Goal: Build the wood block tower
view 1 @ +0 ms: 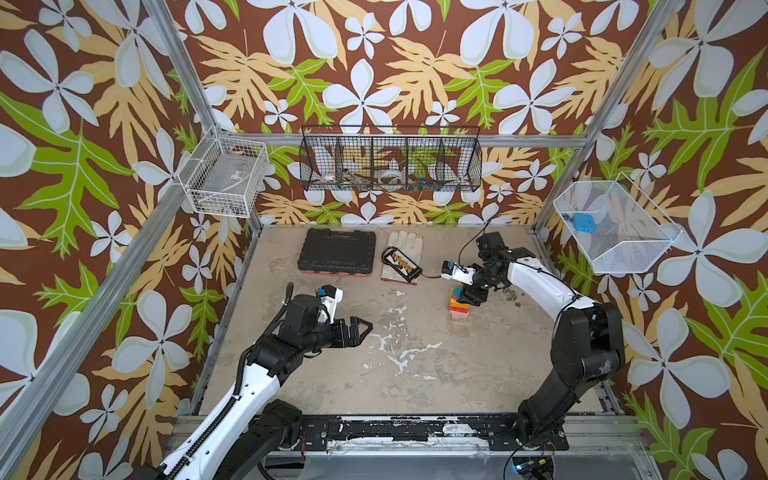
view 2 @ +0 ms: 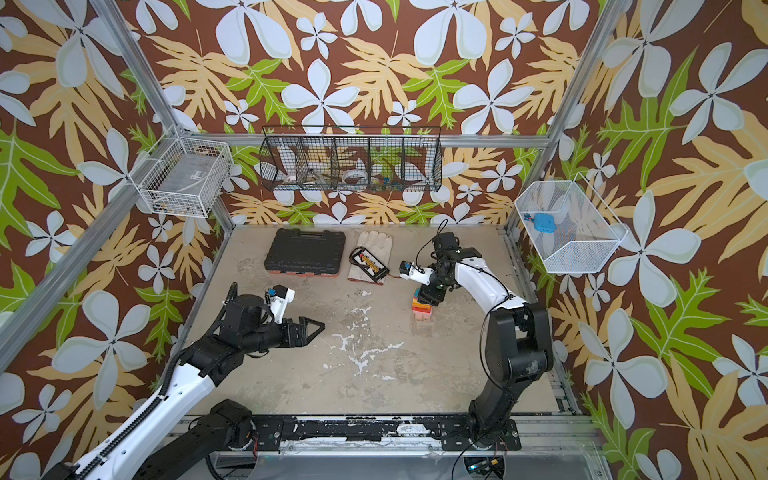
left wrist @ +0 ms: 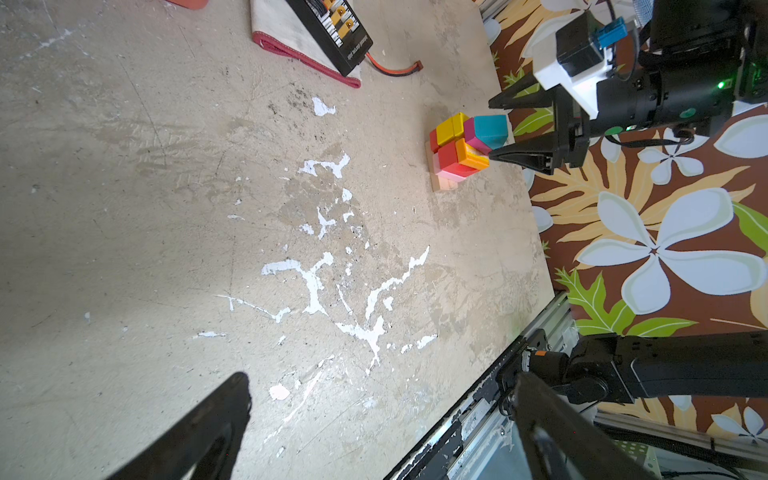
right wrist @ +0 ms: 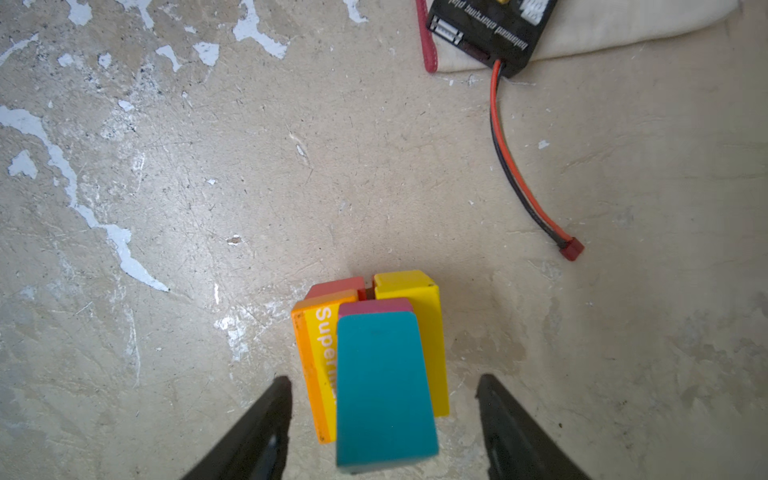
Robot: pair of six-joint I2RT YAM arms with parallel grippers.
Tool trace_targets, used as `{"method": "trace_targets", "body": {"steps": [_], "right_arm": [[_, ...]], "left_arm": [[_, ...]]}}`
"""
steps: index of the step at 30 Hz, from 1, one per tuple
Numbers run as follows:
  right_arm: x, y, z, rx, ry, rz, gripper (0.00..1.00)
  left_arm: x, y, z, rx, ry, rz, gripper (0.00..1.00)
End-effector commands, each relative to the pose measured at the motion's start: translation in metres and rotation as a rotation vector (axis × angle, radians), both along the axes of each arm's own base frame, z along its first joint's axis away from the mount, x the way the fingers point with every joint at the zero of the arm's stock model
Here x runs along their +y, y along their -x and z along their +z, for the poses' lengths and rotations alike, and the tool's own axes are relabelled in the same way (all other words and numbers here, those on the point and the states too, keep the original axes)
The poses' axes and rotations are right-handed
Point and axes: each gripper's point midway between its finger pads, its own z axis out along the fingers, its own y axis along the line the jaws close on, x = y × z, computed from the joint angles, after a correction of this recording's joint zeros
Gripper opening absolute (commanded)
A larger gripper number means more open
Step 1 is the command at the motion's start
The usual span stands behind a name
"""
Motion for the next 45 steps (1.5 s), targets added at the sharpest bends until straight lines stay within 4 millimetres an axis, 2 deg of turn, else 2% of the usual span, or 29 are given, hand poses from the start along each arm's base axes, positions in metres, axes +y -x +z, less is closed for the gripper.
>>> {"method": "trace_targets", "body": {"steps": [1, 4, 7, 9, 12, 15, 20, 25, 27, 29, 31, 33, 34, 36, 38, 39, 41, 43, 45], "right_arm": [[0.003, -0.004, 0.014, -0.037, -0.024, -0.001, 0.76], [0.014, -0.006, 0.042, -0.107, -0.094, 0.024, 0.79], [0.030, -0.004, 0.083, -0.196, -0.211, 0.054, 0.88], [0.039, 0.005, 0.112, -0.257, -0.293, 0.083, 0.99], [0.040, 0.017, 0.149, -0.374, -0.367, 0.053, 1.00], [0.022, 0.017, 0.182, -0.546, -0.380, -0.089, 1.00], [-0.022, 0.022, 0.196, -0.737, -0.354, -0.324, 1.00], [-0.075, 0.027, 0.235, -0.813, -0.588, -0.652, 1.00], [-0.093, 0.034, 0.251, -0.859, -0.648, -0.744, 1.00], [-0.112, 0.040, 0.258, -0.908, -0.679, -0.865, 1.00], [-0.134, 0.046, 0.253, -0.947, -0.729, -1.033, 1.00], [-0.160, 0.056, 0.231, -0.981, -0.795, -1.235, 1.00], [-0.168, 0.062, 0.218, -1.000, -0.832, -1.294, 1.00], [-0.172, 0.070, 0.194, -1.045, -0.868, -1.310, 1.00], [-0.183, 0.080, 0.165, -1.101, -0.874, -1.369, 1.00], [-0.189, 0.082, 0.150, -1.112, -0.864, -1.406, 1.00], [-0.194, 0.082, 0.116, -1.107, -0.800, -1.433, 1.00], [-0.197, 0.079, 0.084, -1.091, -0.718, -1.438, 1.00], [-0.203, 0.076, 0.054, -1.060, -0.634, -1.472, 1.00]], "left_arm": [[-0.001, -0.002, 0.003, -0.021, 0.002, -0.009, 1.00], [-0.001, -0.003, 0.003, -0.022, -0.001, -0.004, 1.00], [0.001, -0.005, 0.001, -0.019, -0.008, 0.006, 1.00], [0.004, -0.007, 0.000, -0.016, -0.013, 0.020, 1.00], [0.011, -0.013, 0.000, -0.023, -0.028, 0.059, 1.00], [0.025, -0.024, 0.003, -0.047, -0.058, 0.132, 1.00], [0.062, -0.042, 0.017, -0.139, -0.144, 0.310, 1.00], [0.092, -0.049, 0.046, -0.306, -0.235, 0.431, 1.00], [0.099, -0.049, 0.064, -0.395, -0.230, 0.463, 1.00], [0.103, -0.046, 0.084, -0.491, -0.187, 0.500, 1.00], [0.108, -0.042, 0.109, -0.613, -0.114, 0.543, 1.00], [0.117, -0.036, 0.130, -0.726, -0.020, 0.618, 1.00], [0.130, -0.032, 0.136, -0.752, 0.041, 0.712, 1.00], [0.156, -0.026, 0.137, -0.760, 0.154, 0.890, 1.00], [0.161, -0.022, 0.137, -0.871, 0.185, 0.911, 1.00], [0.159, -0.021, 0.135, -0.941, 0.173, 0.892, 1.00], [0.168, -0.027, 0.111, -0.986, 0.119, 0.952, 1.00], [0.178, -0.041, 0.083, -0.898, 0.039, 1.027, 1.00], [0.172, -0.057, 0.063, -0.854, -0.080, 0.987, 1.00]]}}
